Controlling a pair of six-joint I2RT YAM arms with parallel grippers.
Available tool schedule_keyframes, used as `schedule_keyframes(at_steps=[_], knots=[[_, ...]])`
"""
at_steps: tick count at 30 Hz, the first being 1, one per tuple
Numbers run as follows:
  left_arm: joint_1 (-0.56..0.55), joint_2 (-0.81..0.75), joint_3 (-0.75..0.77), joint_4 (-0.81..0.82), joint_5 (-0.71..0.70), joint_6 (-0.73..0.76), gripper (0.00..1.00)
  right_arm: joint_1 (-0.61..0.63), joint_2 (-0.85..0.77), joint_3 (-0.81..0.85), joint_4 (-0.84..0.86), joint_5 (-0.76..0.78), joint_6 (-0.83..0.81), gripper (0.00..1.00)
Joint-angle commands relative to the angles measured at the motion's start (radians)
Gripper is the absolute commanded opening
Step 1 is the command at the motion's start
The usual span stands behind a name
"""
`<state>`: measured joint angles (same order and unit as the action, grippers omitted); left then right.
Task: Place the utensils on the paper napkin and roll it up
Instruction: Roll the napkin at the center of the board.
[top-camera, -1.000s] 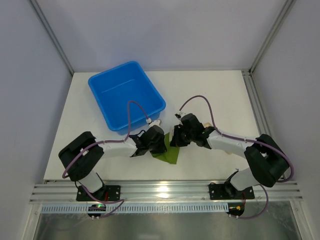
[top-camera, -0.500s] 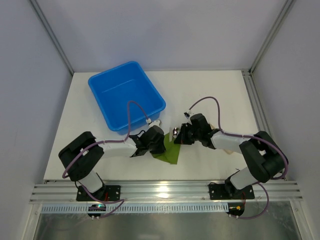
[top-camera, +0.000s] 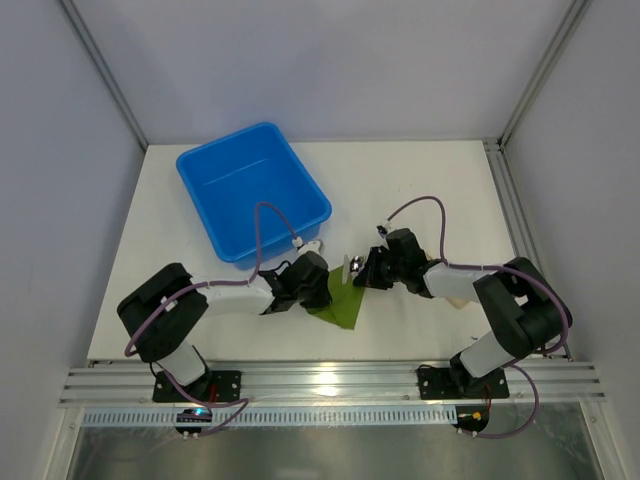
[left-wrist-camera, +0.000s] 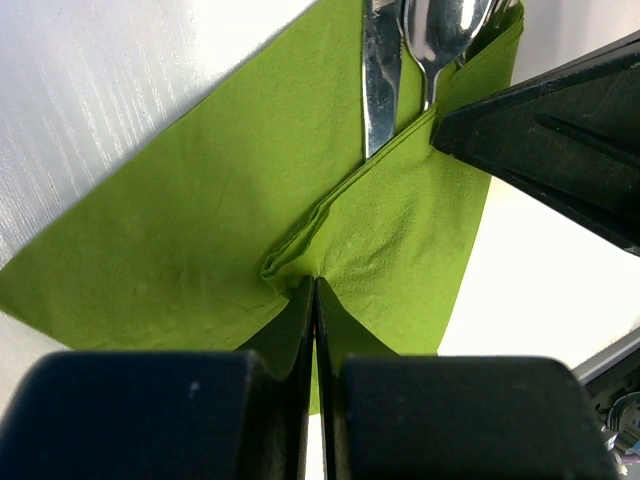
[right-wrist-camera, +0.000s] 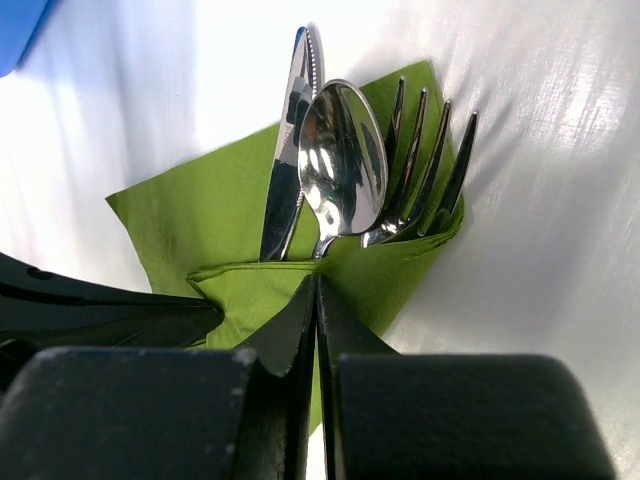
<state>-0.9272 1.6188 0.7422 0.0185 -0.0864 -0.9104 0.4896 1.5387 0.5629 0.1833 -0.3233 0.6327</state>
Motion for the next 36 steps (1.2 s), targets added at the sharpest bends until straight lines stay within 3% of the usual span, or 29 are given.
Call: schedule_keyframes(at_steps=[1,6,17,26,36], knots=[[-0.002,0.003,-0.015,-0.005,-0.023,0.005,0.0,-0.005,0.02,0.006,-0.044,0.095,-0.011,0.04],[-0.002,0.006,-0.014,-0.002,-0.019,0.005,0.0,-0.005,-0.009,-0.001,-0.076,0.129,-0.013,0.04],[-0.002,0.013,-0.015,0.008,-0.01,0.002,0.0,0.032,-0.038,0.005,0.024,-0.03,-0.004,0.04],[-0.002,0.01,-0.017,0.012,-0.006,-0.005,0.0,0.145,-0.083,0.06,-0.044,0.069,0.021,0.04],[-0.002,0.001,-0.021,0.012,-0.006,-0.01,0.0,0.188,0.02,0.112,-0.143,0.184,0.009,0.04]])
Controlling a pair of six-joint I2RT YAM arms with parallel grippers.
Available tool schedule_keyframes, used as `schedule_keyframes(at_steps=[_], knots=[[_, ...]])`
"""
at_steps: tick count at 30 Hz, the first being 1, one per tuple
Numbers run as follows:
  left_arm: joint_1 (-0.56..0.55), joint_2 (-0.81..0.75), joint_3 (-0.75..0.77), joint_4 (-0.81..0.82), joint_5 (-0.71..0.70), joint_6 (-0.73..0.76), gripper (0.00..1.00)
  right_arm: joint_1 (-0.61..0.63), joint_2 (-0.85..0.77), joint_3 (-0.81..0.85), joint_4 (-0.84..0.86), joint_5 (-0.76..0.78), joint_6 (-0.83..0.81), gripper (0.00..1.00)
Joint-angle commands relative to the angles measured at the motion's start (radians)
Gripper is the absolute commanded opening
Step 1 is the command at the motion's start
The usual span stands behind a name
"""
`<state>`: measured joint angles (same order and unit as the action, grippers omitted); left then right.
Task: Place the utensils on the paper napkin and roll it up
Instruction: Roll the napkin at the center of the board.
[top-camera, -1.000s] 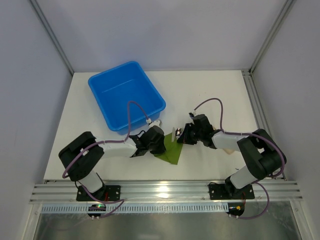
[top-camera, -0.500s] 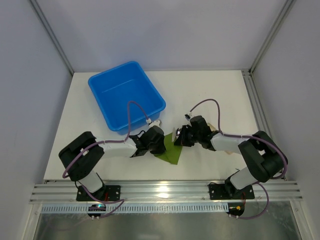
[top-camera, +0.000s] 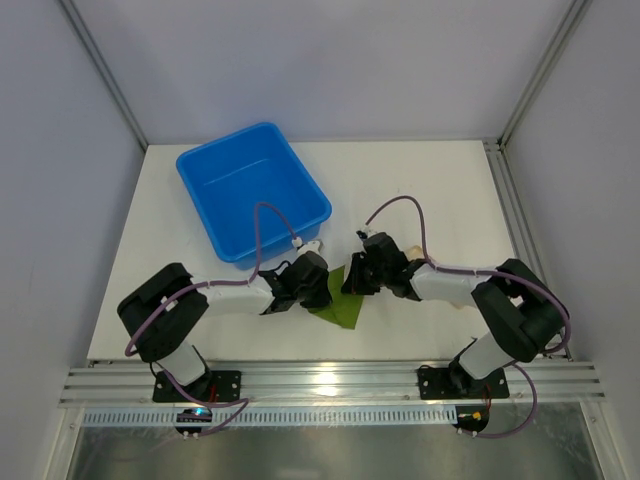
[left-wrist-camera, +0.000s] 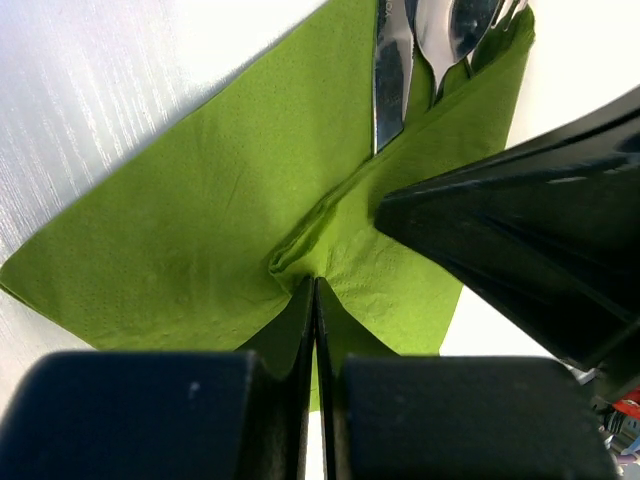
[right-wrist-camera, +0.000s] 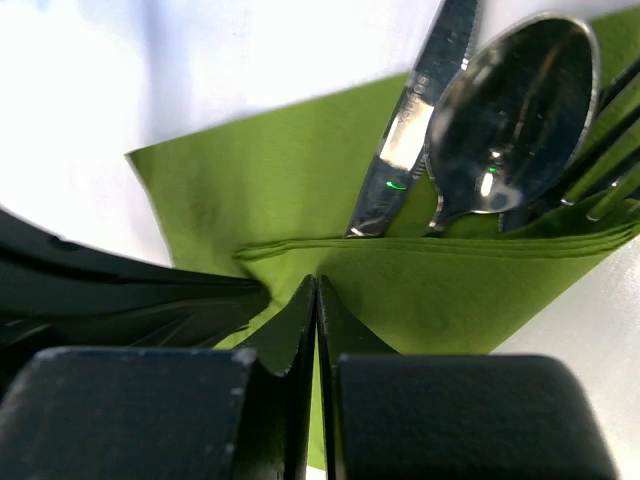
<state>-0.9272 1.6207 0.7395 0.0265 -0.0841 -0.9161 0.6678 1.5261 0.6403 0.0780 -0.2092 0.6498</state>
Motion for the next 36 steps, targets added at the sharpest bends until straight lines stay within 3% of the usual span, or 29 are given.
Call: schedule_keyframes(at_steps=[1,15,16,20,26,36], knots=[[-0.002,-0.001,-0.017,0.004,-0.008,-0.003,0.0,0.012,0.043,0.036,-0.043,0.07,-0.009,0.04],[-0.004,-0.048,-0.011,-0.023,-0.049,0.003,0.0,0.061,0.095,0.068,-0.172,0.205,-0.018,0.04],[-0.004,-0.077,-0.011,-0.046,-0.066,0.003,0.04,0.061,0.1,0.068,-0.17,0.205,-0.019,0.04],[-0.004,-0.172,-0.02,-0.126,-0.16,0.008,0.35,0.061,0.106,0.064,-0.172,0.205,-0.032,0.04],[0.002,-0.258,-0.009,-0.26,-0.296,0.016,0.55,0.062,0.097,0.032,-0.153,0.205,-0.042,0.04],[0.056,-0.136,0.04,-0.293,-0.296,0.026,0.52,0.065,0.049,0.001,-0.132,0.188,-0.039,0.04]])
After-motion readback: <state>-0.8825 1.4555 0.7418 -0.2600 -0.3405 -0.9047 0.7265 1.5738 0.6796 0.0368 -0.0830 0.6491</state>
